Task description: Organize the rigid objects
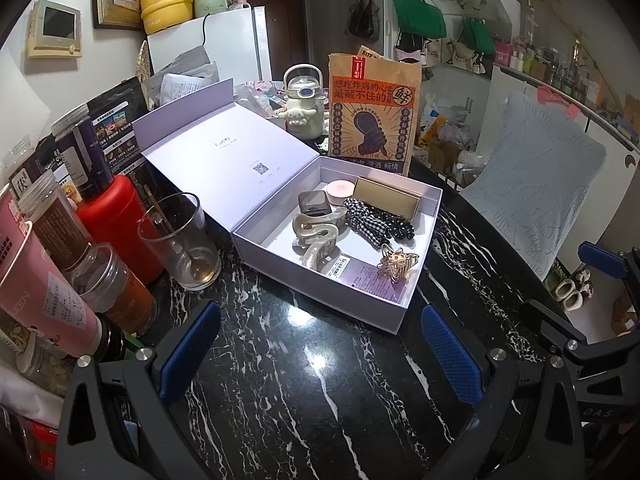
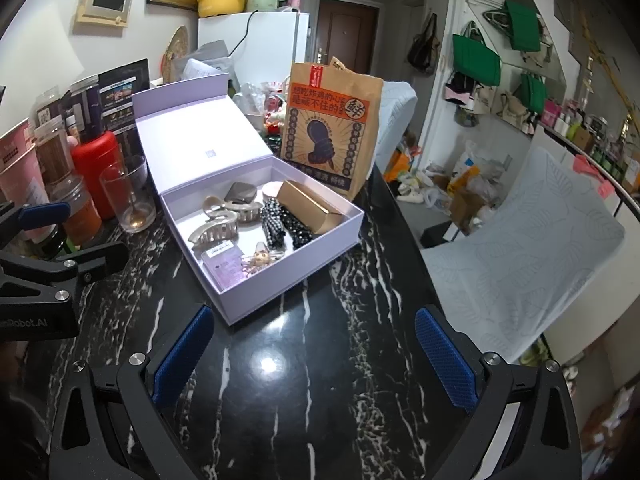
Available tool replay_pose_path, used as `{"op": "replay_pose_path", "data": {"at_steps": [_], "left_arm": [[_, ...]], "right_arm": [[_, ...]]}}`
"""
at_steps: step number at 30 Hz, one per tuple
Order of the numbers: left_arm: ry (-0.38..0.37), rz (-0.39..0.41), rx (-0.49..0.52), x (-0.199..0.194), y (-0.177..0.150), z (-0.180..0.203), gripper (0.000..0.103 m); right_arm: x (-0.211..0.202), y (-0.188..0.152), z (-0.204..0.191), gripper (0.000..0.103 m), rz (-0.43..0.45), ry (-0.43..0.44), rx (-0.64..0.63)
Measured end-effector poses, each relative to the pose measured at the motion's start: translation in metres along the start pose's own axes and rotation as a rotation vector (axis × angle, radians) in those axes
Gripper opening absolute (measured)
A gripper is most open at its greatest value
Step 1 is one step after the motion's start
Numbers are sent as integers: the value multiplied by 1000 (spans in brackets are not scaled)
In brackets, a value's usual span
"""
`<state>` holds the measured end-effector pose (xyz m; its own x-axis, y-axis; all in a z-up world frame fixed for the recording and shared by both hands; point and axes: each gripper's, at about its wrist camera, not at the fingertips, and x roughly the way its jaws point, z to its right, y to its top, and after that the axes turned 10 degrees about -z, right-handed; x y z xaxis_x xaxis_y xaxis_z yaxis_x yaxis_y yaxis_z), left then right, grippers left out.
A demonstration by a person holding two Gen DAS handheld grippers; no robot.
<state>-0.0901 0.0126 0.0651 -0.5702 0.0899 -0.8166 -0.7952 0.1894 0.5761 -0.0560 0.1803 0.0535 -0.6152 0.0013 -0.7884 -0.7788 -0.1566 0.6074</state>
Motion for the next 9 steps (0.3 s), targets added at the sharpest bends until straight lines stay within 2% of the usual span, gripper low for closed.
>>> {"op": "replay_pose_path", "data": {"at_steps": [9], "left_arm": [[-6, -2, 13, 2, 0, 3, 102]], "right_arm": [[3, 1, 1, 102, -11, 3, 2]]}}
